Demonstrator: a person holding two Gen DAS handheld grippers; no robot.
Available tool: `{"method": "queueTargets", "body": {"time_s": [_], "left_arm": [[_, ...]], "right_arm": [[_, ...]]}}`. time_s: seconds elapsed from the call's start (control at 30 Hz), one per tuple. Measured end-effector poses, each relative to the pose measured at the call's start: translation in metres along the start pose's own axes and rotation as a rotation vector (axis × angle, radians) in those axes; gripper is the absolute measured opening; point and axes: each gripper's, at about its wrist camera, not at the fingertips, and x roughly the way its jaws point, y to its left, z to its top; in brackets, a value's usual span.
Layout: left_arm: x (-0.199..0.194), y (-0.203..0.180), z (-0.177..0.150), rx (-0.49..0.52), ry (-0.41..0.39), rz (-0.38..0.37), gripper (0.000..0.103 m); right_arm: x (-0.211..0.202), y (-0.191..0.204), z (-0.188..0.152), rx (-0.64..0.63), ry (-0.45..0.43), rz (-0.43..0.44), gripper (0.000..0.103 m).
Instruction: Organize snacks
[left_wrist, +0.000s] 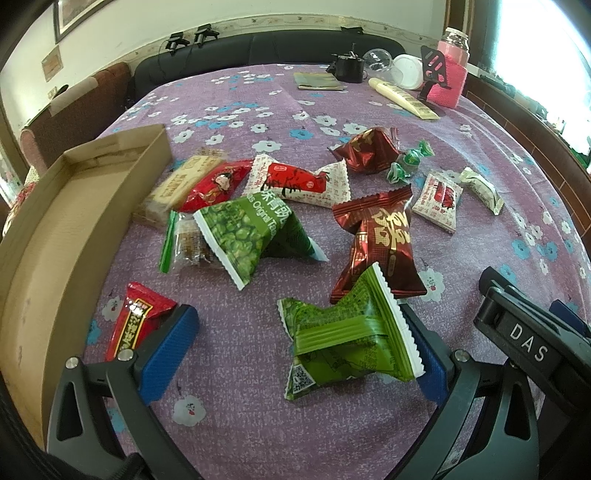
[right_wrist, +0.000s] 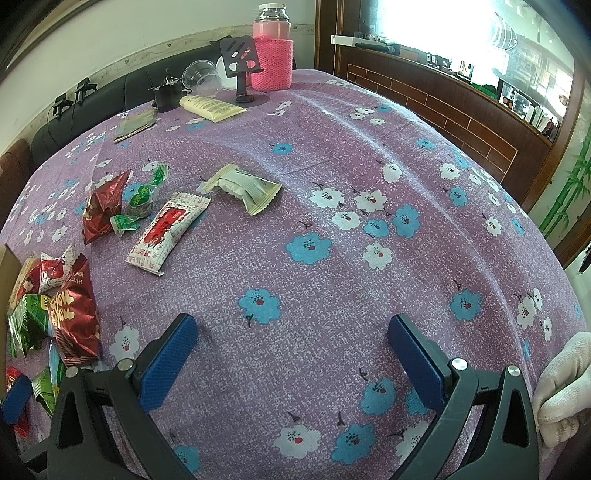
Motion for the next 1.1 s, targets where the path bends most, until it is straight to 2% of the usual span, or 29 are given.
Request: {"method": "queueTargets", "body": {"time_s": [0.37,0.47,0.53,1.1], "left_arm": [[-0.0031,-0.0056,-0.0016,-0.013,-0.011,0.065,0.103],[-0.0027,-0.005,-0.0015,-0.02,-0.006,0.053,0.103],[-0.0008,-0.0002,-0.0012,-0.044,0.005,0.018,0.103],[-0.001,-0.0012,-0.0016,-0.041,0.003,0.021,0.103]], "right_arm": [[-0.0001,0.0002,-0.0001,0.0,0.0,0.0,0.103],[0.0,0.0003,-0.0002,0.002,0.0,0.002,0.103],[0.0,-0.0001,0.0,0.01,-0.002,0.006,0.103],[-0.0012,-0.0021,0.001,0.015,-0.003,0.007,0.103]]}}
